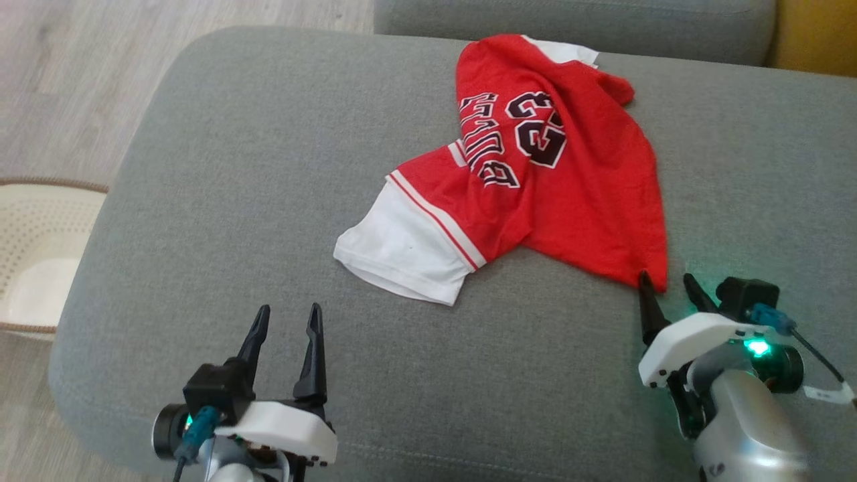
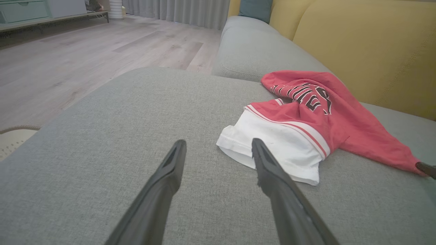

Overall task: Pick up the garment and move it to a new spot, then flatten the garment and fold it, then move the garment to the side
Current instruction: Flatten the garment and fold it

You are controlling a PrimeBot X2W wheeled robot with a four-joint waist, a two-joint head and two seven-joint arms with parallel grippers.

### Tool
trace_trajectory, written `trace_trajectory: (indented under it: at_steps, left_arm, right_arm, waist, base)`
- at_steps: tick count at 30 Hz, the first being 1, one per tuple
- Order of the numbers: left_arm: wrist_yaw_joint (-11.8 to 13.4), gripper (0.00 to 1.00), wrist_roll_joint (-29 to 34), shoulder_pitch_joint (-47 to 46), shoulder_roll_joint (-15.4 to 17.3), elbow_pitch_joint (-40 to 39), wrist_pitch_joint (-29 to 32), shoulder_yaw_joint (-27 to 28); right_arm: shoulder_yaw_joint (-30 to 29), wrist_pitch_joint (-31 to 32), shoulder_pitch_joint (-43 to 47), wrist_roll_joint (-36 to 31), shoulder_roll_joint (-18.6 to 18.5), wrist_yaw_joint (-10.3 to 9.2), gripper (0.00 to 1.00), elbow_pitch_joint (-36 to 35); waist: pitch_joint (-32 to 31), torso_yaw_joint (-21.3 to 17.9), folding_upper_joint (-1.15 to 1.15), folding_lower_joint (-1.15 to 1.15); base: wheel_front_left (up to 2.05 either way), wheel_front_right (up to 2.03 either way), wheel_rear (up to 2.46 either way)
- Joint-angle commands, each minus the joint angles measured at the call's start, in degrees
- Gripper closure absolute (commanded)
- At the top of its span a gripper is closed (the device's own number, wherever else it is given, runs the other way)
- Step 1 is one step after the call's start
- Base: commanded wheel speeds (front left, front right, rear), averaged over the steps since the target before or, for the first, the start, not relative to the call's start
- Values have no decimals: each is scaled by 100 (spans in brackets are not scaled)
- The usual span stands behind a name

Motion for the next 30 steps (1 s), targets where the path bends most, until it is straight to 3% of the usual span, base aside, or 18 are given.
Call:
trace_trajectory:
  at_steps: [1, 3, 4, 6, 7, 9, 17, 23, 30]
  left_arm:
    - [49, 0, -67, -249, 6, -191, -70, 147]
    - [50, 0, -71, -264, 6, -188, -70, 148]
    - [53, 0, -73, -270, 6, -187, -70, 150]
    - [62, 0, -75, -274, 6, -188, -70, 156]
    - [68, 0, -75, -273, 6, -189, -70, 162]
    - [77, 0, -74, -276, 6, -191, -70, 175]
    - [-76, 0, 16, -370, 6, -9, -70, 62]
    - [-198, 0, -126, -793, 6, 803, -19, -31]
    - [-42, 0, -240, -1309, 100, 1402, 25, 229]
  right_arm:
    - [110, -99, -303, -85, -5, 37, 0, 83]
    - [116, -110, -409, -102, -5, 37, 0, 318]
    - [134, -120, -457, -102, -5, 37, 13, 420]
    - [193, -115, -539, -91, -5, 37, 50, 609]
    - [233, -110, -575, -74, -5, 37, 58, 690]
    - [326, -88, -646, -21, -5, 37, 100, 823]
    - [391, -310, -918, -11, -5, 37, 100, 884]
    - [406, -428, -1124, -117, -5, 37, 100, 644]
    - [615, -426, -1245, 22, -5, 37, 100, 288]
  waist:
    - [56, 63, 0, 0]
    - [76, 87, 0, 0]
    - [82, 93, 0, 0]
    - [85, 90, 0, 0]
    - [82, 82, 0, 0]
    - [75, 46, 0, 0]
    - [123, -241, 0, 0]
    - [331, -623, 0, 0]
    - [668, -926, 0, 0]
  base:
    - [0, 0, 0]
    - [0, 0, 0]
    - [0, 0, 0]
    - [0, 0, 0]
    - [0, 0, 0]
    - [0, 0, 0]
    - [0, 0, 0]
    - [0, 0, 0]
    - [0, 0, 0]
